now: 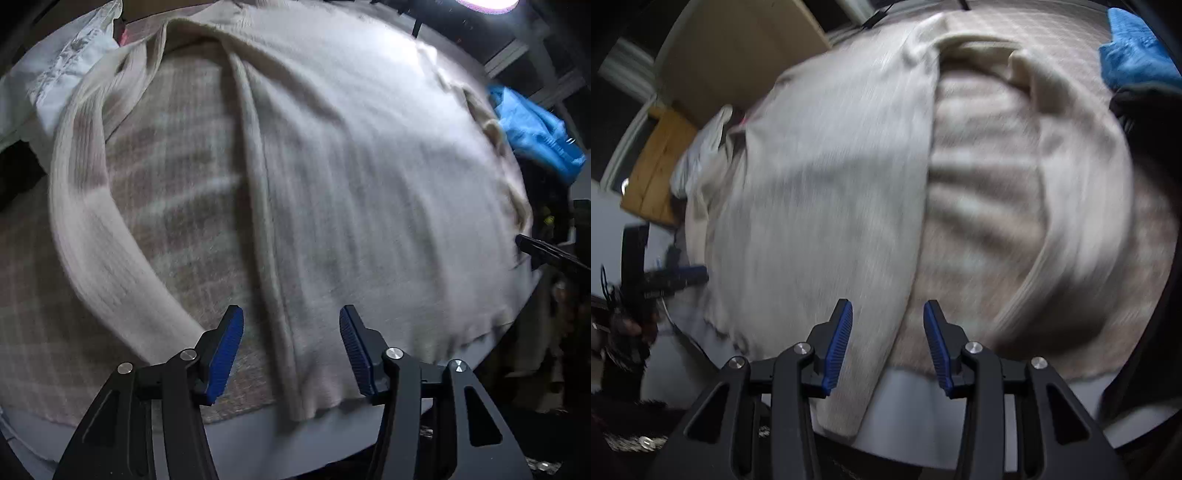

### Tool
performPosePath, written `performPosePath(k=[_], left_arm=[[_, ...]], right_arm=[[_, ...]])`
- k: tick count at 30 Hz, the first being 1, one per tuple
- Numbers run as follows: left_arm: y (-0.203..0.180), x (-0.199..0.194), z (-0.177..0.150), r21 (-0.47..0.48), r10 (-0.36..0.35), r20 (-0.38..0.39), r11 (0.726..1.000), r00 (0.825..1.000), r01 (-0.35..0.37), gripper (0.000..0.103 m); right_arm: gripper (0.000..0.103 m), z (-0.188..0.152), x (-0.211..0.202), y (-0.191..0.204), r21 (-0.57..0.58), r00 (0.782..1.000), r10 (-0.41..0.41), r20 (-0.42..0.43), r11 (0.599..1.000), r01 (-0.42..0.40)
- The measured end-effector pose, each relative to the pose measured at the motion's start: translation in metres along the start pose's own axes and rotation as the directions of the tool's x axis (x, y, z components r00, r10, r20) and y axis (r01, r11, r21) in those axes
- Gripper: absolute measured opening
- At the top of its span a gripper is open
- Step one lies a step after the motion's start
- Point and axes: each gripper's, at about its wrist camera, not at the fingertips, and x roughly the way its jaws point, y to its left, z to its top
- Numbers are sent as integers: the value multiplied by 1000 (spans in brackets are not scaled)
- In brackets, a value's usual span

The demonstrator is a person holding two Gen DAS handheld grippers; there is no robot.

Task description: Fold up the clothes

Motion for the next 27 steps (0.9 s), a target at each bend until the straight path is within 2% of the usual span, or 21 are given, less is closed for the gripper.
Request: performPosePath(k=[1,2,3,4,8,11,12,13,14,15,17,19,20,23,25,27], left_arm=[[0,2,-1,-3,-14,-3,1000,1000,14,36],[-1,2,-2,0,-17,7,1000,1000,17,31],[-3,2,-3,18,-21,15,1000,1000,21,10],[-3,4,-3,30,-38,11,999,999,37,7],[2,-5,-1,30,-101,21,994,995,101,6],[8,-12,1,14,-155,31,988,987,155,6],[8,-16,1,11,-177,35,984,984,176,6],[8,-19,2,8,-198,40,980,979,198,6],[8,-22,2,5,-219,45,976,975,219,6],[8,-26,3,3,-240,50,971,970,240,6],[6,-51,8,33,-247,88,969,965,245,6],[4,-81,17,70,-248,137,968,959,241,6],[5,-100,24,97,-249,173,967,953,235,6],[9,-124,45,133,-219,244,973,945,191,6],[17,-122,55,129,-210,252,975,945,182,6],[16,-96,61,112,-197,218,978,956,176,6]], right_arm=[[40,-7,3,4,-13,1000,-1,-9,1000,1],[40,-12,4,7,-24,1000,-3,-13,1000,2],[40,-16,6,9,-32,1000,-4,-18,999,3],[40,-20,6,11,-36,1000,-4,-21,999,3],[40,-39,8,13,-35,999,4,-53,999,-6],[40,-52,10,21,-46,998,33,-45,998,-35],[37,-55,12,24,-55,998,45,-36,997,-47],[25,-56,13,28,-65,998,58,-30,996,-60],[7,-56,11,29,-62,997,78,-20,995,-79],[7,-56,9,30,-59,995,99,-10,993,-100],[7,-44,-21,33,-44,986,150,78,988,-147],[6,-25,-59,34,-47,965,190,184,982,-184],[6,-14,-76,36,-57,951,206,231,978,-198],[6,19,-120,41,-91,900,234,366,972,-216],[6,41,-121,49,-120,882,228,412,973,-195],[6,55,-100,46,-103,891,200,408,980,-173]])
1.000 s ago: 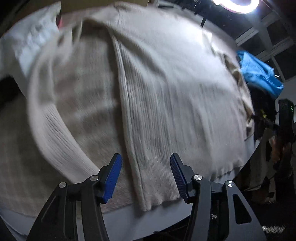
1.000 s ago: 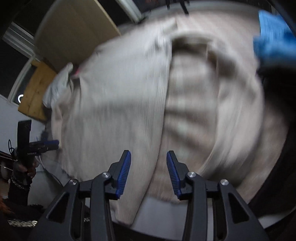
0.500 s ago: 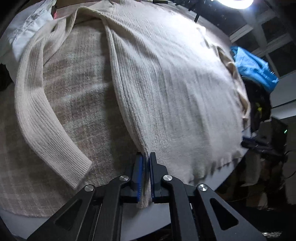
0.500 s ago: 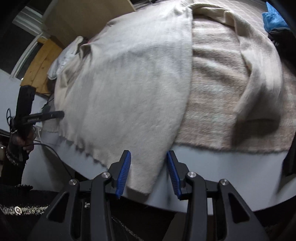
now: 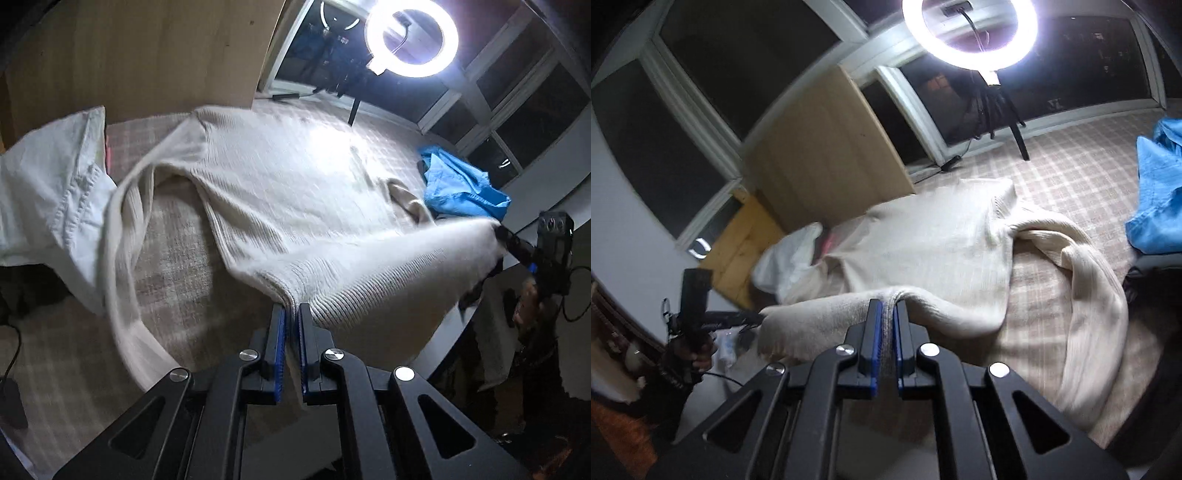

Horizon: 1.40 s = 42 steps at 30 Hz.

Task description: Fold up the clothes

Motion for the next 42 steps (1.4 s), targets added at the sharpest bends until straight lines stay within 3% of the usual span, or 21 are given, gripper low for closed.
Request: performPosePath(k=[3,6,9,15,19,22,25,29,32,34,36,38,39,40,41,42], left_arm=[[14,44,-25,-51,-13,-98,999,995,8,6],[18,78,-54,-75,1,-163,997,987,-13,6],[20,82,-67,-106,-28,-148,994,989,12,6],[33,59,-83,-210,-91,-112,976,990,66,9],[35,55,-105,-145,-1,-111,989,994,-15,9],[32,63,-109,-112,14,-124,993,992,-28,8],[22,64,-110,-47,58,-154,997,986,-66,8],[25,60,-125,-53,46,-189,997,981,-57,2],[28,55,-138,-70,13,-209,997,978,-28,2],[28,53,-139,-89,21,-222,995,975,-42,0],[27,48,-133,-128,-21,-206,992,978,-6,0],[18,41,-123,-137,-83,-158,989,984,62,5],[11,39,-118,-115,-86,-148,991,985,69,16],[7,41,-113,-93,-73,-143,994,987,60,34],[3,43,-109,-72,-57,-139,996,989,47,42],[-1,46,-105,-51,-41,-134,998,990,35,50]], right_arm=[[6,-24,48,-26,45,991,-61,-117,997,66],[6,-62,72,-52,103,977,-71,-201,990,94],[6,-93,83,-69,170,963,-71,-261,978,118],[8,-128,68,-76,242,959,-26,-284,965,98],[9,-130,42,-77,180,958,-149,-244,964,196],[6,-128,42,-84,127,933,-254,-256,948,293],[6,-122,54,-65,-45,894,-346,-286,936,349],[6,-135,58,-38,-301,812,-469,-347,876,377],[6,-144,49,-35,-336,776,-482,-407,869,364],[5,-142,46,-38,-322,765,-483,-427,871,371],[7,-132,39,-43,-241,787,-451,-421,892,382],[14,-120,32,-44,-119,860,-323,-396,946,301],[33,-114,31,-43,-72,887,-258,-382,966,250],[44,-109,29,-42,-25,911,-192,-365,980,197],[54,-106,33,-37,-23,923,-161,-351,986,163],[54,-106,36,-34,-44,931,-154,-332,988,148]])
